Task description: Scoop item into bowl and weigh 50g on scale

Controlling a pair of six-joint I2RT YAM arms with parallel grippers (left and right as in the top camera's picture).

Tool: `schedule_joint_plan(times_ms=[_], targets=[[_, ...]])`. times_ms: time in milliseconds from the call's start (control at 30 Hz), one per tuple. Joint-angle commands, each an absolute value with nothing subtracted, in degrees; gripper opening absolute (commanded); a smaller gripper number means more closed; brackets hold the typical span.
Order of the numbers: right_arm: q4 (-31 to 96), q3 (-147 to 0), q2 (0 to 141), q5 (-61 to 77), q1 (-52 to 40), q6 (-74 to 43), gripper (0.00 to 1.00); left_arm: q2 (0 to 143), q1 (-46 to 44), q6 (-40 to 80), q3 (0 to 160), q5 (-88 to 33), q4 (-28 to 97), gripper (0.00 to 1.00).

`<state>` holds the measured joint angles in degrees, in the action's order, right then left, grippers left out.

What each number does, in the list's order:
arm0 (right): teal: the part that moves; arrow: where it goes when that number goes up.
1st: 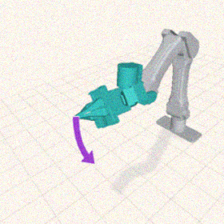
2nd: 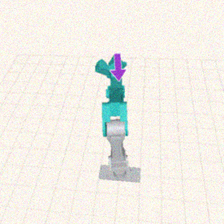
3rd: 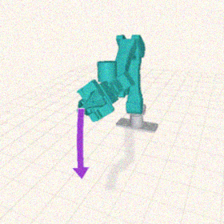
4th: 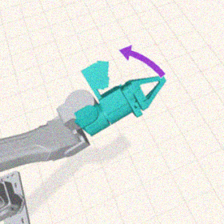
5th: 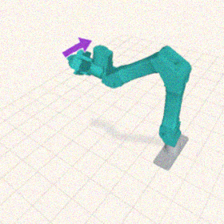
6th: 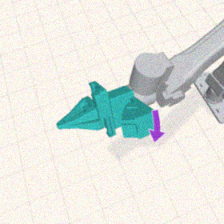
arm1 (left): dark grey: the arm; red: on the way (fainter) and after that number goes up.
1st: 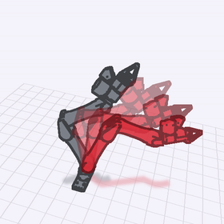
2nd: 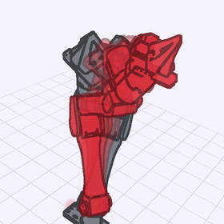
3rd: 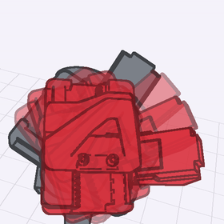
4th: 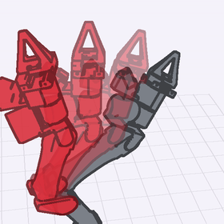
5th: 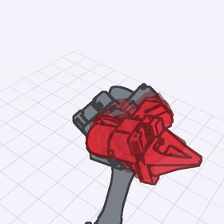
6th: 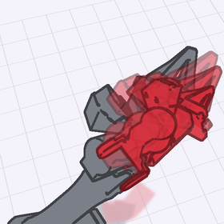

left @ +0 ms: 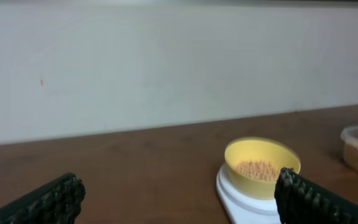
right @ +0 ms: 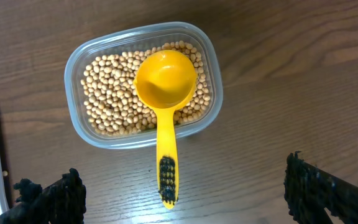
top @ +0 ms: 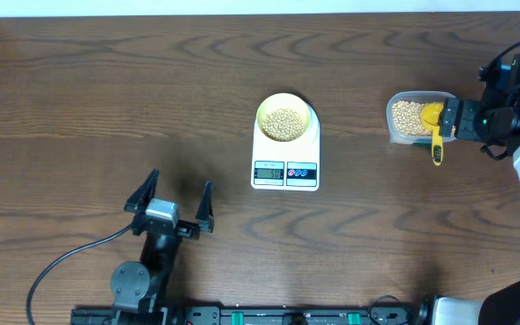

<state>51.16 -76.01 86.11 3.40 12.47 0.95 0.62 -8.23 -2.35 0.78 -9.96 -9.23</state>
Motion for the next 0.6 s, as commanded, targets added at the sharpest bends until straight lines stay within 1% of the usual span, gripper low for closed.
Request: schedule_joint_plan(times_ms=[0, 200, 400, 467, 567], targets=[[51.1, -76.9, 85.8, 3.8, 12.7, 1.8, 0.99, 0.1, -7.7, 0.6, 0.2, -9.4, -9.5, 1.0], [51.1, -76.9, 85.8, 3.8, 12.7, 1.8, 0.99, 0.1, -7.7, 1.2, 0.2, -8.0, -7.2, 1.0], [51.1, -76.9, 85.9, 3.8, 12.7, 1.8, 0.99, 0.1, -7.7, 11.8, 0.2, -0.4, 2.2, 1.0], [51.1, -76.9, 85.9, 3.8, 12.7, 1.8, 0.99, 0.1, -7.7, 12.6, 0.2, -0.4, 4.4, 1.0], [51.1, -76.9, 85.9, 3.8, 12.7, 1.8, 0.99, 0.1, -7.5, 12.6, 0.2, -0.3, 4.2, 1.0]])
